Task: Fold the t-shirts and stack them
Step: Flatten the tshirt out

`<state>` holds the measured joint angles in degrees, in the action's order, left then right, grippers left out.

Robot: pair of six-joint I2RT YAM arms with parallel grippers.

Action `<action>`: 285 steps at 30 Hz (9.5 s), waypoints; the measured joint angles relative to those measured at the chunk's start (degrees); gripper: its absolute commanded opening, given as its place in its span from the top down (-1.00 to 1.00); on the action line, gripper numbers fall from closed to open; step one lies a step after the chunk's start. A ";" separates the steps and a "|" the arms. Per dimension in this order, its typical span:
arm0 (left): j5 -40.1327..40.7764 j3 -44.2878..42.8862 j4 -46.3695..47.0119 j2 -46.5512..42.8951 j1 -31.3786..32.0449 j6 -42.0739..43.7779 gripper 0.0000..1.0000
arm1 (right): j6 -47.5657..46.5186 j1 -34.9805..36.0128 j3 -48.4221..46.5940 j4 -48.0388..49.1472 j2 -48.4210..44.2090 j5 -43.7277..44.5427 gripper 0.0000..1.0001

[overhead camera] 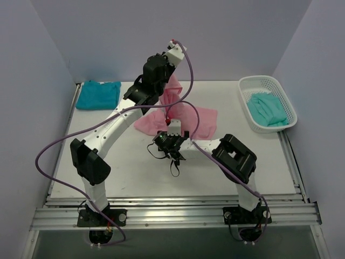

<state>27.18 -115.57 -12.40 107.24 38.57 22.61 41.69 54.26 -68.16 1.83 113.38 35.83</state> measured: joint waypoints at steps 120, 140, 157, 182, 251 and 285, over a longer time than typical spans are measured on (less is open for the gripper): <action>-17.27 38.45 6.01 -74.23 26.95 -11.39 0.95 | -29.38 -8.00 -24.70 -19.41 -71.91 -3.15 1.00; -6.21 63.95 23.71 -24.06 -15.34 -30.03 0.95 | -3.48 -23.96 3.52 -10.80 -11.63 13.86 1.00; -8.41 42.12 31.26 5.88 -22.91 -39.45 -0.88 | -2.97 -31.82 -17.44 -4.68 7.52 16.76 -1.00; -8.20 58.53 30.49 -10.67 -10.14 -49.09 -0.29 | -4.70 -21.51 8.55 -2.40 -25.03 10.25 -0.96; -5.46 30.95 22.23 15.61 -16.63 -65.31 -0.23 | -5.01 -24.30 13.31 2.08 -28.09 11.91 -0.98; 2.29 52.15 15.98 -3.74 -7.39 -61.07 0.56 | -5.90 -23.82 15.56 3.06 -33.53 9.57 -0.98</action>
<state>29.47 -63.42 3.57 103.50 31.18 -38.46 35.79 30.44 -52.60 4.89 79.85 45.41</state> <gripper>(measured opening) 0.220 0.989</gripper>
